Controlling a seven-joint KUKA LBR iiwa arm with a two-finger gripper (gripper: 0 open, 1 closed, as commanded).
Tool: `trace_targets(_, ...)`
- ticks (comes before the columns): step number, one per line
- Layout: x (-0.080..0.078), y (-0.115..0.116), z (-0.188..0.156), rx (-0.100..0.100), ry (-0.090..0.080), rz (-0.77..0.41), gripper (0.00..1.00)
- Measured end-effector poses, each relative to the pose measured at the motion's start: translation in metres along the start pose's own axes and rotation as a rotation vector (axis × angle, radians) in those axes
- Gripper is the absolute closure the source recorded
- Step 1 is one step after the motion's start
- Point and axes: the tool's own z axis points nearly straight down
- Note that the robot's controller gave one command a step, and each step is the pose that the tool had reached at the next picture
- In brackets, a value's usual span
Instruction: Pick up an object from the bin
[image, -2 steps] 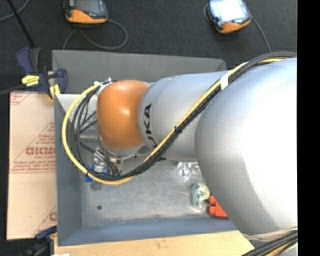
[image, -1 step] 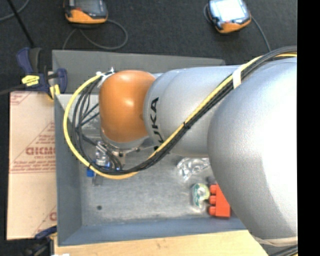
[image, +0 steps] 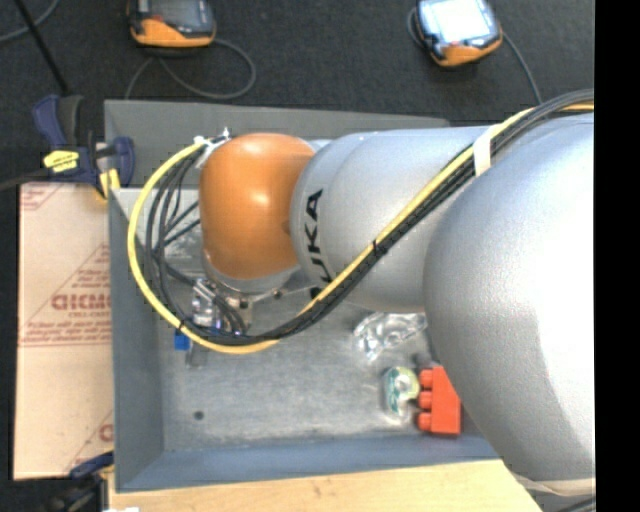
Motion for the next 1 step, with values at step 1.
trace_targets(1,-0.0013,0.0003,-0.005,-0.001,-0.001,-0.001,1.0)
